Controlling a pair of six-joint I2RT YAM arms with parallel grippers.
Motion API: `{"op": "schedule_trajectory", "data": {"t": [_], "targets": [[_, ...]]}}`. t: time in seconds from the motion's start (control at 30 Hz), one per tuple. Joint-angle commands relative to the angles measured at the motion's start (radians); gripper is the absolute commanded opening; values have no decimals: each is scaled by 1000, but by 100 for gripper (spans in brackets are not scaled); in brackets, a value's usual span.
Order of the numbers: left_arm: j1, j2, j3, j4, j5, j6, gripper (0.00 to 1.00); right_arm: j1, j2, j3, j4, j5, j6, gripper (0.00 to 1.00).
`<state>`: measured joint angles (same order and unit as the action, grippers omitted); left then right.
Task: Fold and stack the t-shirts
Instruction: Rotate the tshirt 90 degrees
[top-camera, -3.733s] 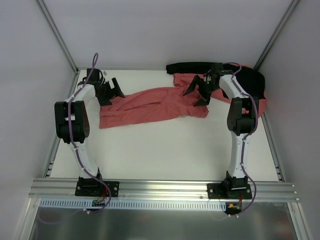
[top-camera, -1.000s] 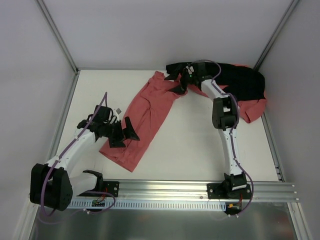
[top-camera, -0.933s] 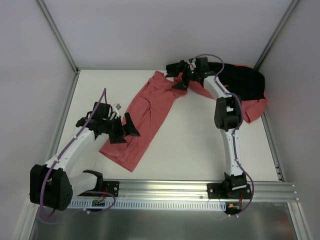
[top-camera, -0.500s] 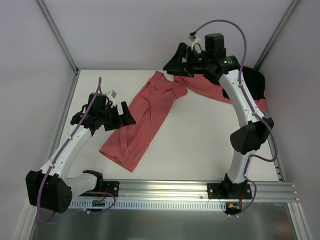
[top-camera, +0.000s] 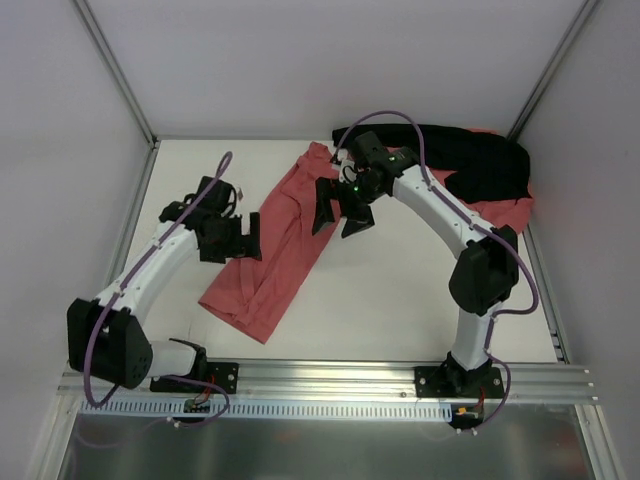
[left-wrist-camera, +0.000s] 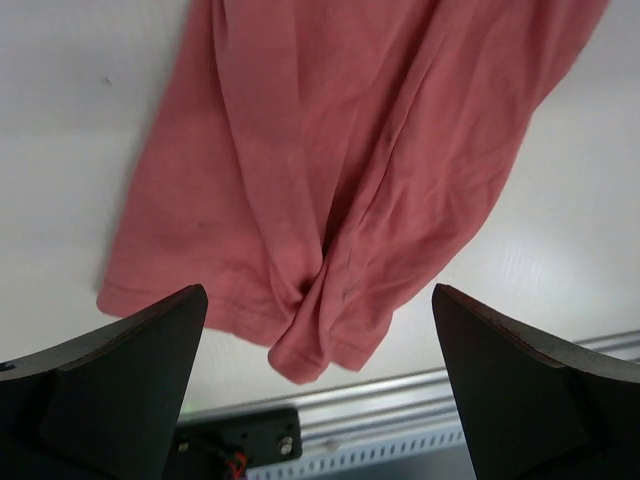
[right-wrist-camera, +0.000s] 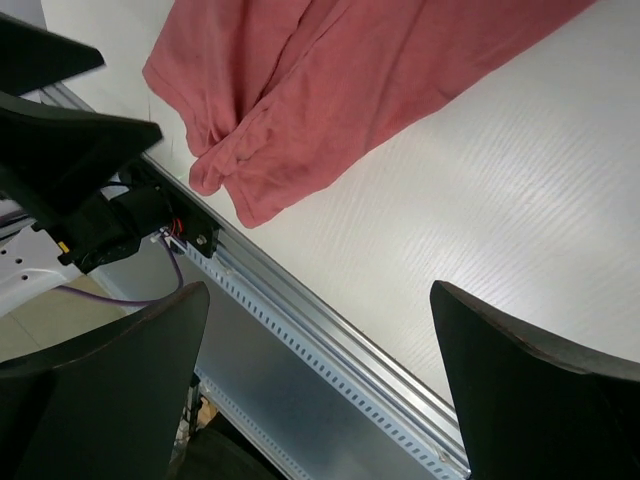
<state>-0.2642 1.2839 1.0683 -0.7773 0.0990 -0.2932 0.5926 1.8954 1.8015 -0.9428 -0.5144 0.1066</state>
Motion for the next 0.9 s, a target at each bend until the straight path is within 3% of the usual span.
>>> {"op": "schedule_trajectory", "data": {"t": [0.0,0.1,0.2,0.5,0.87], "targets": [[-81,124,48,-160,-47,43,99,-14,-88,10,-5,34,-25,99],[-170,167,64,-178,-79,43,99,-34,-108,-7,12,28,-19,100],[-201,196,55,-180,-62,23,99,-63,-120,-16,13,19,-19,99],[-247,273,-7,-235,-202,11,99,-131,-167,-77,45,-22,-22,100],[-319,368,-65,-175,-110,-52,99,-180,-183,-68,62,-61,-8,99]]}}
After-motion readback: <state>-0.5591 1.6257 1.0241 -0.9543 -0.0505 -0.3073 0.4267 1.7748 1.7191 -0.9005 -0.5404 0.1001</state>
